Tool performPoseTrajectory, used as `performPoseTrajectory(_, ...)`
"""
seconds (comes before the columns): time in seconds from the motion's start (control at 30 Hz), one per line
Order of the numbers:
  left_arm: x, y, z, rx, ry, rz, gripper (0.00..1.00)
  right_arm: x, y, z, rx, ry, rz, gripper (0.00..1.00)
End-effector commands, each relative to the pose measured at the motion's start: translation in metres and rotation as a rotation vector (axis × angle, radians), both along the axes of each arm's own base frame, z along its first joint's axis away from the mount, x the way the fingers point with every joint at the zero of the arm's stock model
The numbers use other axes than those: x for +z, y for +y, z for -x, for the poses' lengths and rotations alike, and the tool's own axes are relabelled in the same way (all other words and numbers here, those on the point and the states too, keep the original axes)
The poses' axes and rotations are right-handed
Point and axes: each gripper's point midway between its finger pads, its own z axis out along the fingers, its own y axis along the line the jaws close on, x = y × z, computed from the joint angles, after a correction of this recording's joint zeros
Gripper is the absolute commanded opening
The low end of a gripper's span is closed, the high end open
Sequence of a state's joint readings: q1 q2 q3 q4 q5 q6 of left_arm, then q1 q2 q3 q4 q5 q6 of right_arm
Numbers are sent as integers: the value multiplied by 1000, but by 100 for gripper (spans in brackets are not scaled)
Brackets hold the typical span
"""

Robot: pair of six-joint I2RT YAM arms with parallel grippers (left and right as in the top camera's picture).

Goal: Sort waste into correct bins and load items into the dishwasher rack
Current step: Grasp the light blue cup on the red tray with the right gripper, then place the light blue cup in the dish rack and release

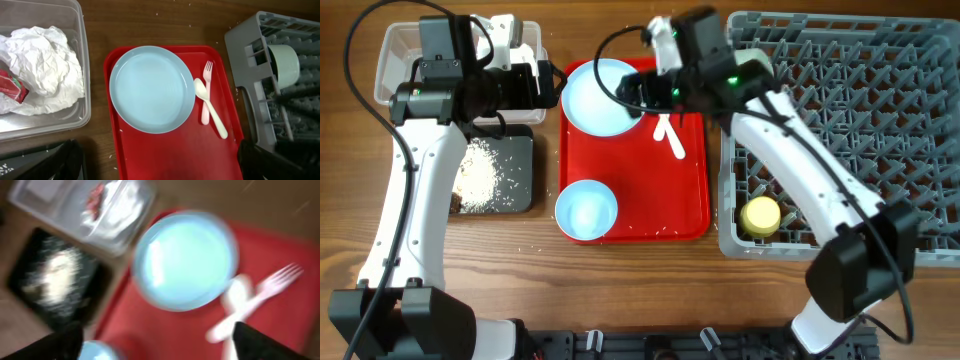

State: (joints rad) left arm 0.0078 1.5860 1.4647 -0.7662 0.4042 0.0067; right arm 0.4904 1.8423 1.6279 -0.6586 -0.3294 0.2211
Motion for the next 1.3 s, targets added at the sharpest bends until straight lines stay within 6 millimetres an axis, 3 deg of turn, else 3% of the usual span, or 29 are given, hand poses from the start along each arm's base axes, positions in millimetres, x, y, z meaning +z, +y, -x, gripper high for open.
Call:
performPoseTrajectory(0.0, 3, 1, -2, -9, -17, -16, 100, -75, 39, 58, -43, 404, -84, 84)
performPoseTrajectory(0.13, 3, 1, -2, -10, -17, -16, 100, -145, 56, 130, -51, 610, 67, 70)
performPoseTrajectory(0.2, 3, 1, -2, -10, -17, -16, 100, -158, 52, 144, -106, 633, 154, 70)
performPoseTrajectory(0.33, 3, 1, -2, -10, -17, -16, 100, -171, 47, 146, -161, 663, 191, 54)
performPoseTrajectory(0.47, 3, 1, -2, -10, -17, -16, 100, -177, 39, 140, -181, 716, 171, 8)
performPoseTrajectory(0.57, 3, 1, -2, -9, -17, -16, 100, -169, 40, 133, -148, 699, 143, 4)
performPoseTrajectory(0.63, 3, 1, -2, -10, -17, -16, 100, -139, 32, 108, -136, 623, 115, 5)
performPoseTrajectory(0.73, 3, 1, -2, -9, -17, -16, 100, -56, -33, 56, -316, 387, 137, 4)
performPoseTrajectory(0.8, 3, 1, -2, -9, -17, -16, 100, 9, -112, 37, -549, 163, 237, 4)
performPoseTrajectory(0.87, 3, 1, -2, -10, -17, -16, 100, 68, -186, 48, -766, -58, 382, 4)
performPoseTrajectory(0.93, 3, 1, -2, -9, -17, -16, 100, 108, -243, 73, -929, -206, 558, 4)
performPoseTrajectory(1.0, 3, 1, -2, -10, -17, -16, 100, 120, -273, 92, -991, -248, 710, 4)
performPoseTrajectory(1.03, 3, 1, -2, -10, -17, -16, 100, 115, -276, 93, -992, -244, 755, 4)
performPoseTrajectory(1.13, 3, 1, -2, -9, -17, -16, 100, 90, -283, 81, -979, -234, 928, 4)
performPoseTrajectory(1.27, 3, 1, -2, -10, -17, -16, 100, 40, -279, 53, -651, -139, 1329, 4)
